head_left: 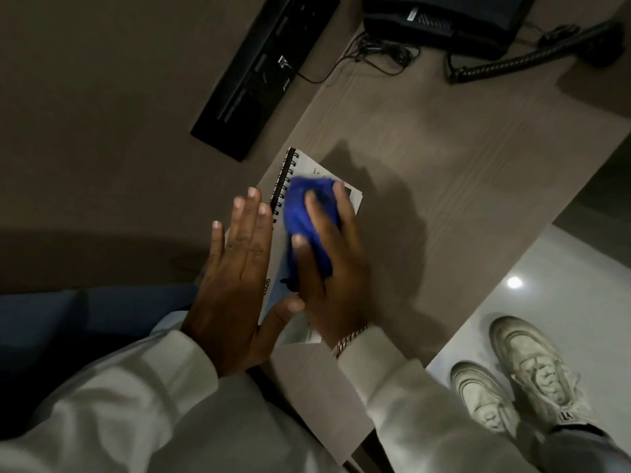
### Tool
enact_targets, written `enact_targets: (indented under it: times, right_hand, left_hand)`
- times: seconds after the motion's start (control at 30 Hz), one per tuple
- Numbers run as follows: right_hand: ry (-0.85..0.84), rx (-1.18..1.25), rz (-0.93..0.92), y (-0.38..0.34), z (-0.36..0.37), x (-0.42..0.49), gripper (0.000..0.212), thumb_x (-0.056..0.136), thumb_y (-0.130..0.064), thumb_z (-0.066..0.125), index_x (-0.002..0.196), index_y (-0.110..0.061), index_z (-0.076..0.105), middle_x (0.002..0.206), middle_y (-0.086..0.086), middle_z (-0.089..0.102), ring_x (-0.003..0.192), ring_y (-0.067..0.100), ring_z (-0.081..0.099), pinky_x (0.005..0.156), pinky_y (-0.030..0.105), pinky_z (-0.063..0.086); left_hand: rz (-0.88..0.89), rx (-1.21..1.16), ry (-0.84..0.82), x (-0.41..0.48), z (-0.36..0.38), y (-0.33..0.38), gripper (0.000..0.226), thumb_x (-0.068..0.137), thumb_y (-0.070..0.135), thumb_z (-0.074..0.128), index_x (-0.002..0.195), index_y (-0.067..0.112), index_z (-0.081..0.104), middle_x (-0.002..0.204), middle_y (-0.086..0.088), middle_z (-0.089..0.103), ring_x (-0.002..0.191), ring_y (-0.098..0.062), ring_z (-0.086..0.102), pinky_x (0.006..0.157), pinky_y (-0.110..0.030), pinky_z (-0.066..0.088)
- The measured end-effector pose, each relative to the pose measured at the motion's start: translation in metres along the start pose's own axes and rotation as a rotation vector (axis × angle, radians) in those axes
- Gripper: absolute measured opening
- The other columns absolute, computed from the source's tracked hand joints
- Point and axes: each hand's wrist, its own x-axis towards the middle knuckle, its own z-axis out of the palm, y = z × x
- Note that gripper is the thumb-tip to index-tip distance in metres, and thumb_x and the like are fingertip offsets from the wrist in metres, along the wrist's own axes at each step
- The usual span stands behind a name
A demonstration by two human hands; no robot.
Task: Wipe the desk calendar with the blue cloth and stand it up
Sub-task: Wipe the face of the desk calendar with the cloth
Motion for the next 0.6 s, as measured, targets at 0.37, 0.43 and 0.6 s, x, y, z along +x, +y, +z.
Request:
enact_targets:
  times: [0.37,0.43,0.6]
  right_hand:
    - [-0.049,0.109,0.091,0.0,-0.007,-0.029,0.052,0.098,-0.023,0.052,0.145,-0.035,0.034,0.163,0.006,0.022,0.15,0.013,0.023,0.116,0.013,0.028]
    - [0.019,0.083,0.068,-0.002,-0.005,-0.004,0.049,0.098,-0.022,0.053,0.143,-0.032,0.037,0.161,0.011,0.026,0.146,0.009,0.026,0.111,0.005,0.028]
    - [0.119,0.05,0.326,-0.004,-0.002,0.001,0.047,0.099,-0.02,0.054,0.144,-0.024,0.039,0.161,0.011,0.028,0.145,0.025,0.034,0.112,0.047,0.045]
  left_hand:
    - [-0.005,0.022,-0.026,-0.003,0.002,-0.008,0.088,0.088,0.07,0.015,0.151,0.014,-0.012,0.162,-0.01,-0.012,0.152,-0.026,-0.008,0.121,-0.057,0.006]
    - [0.001,0.012,-0.024,-0.003,0.005,-0.011,0.088,0.088,0.07,0.018,0.151,0.017,-0.014,0.162,-0.006,-0.016,0.152,-0.025,-0.009,0.12,-0.059,0.008]
    - [-0.02,0.018,-0.02,-0.002,0.005,-0.011,0.092,0.088,0.071,0.021,0.152,0.012,-0.005,0.163,-0.008,-0.009,0.152,-0.024,-0.005,0.12,-0.059,0.009]
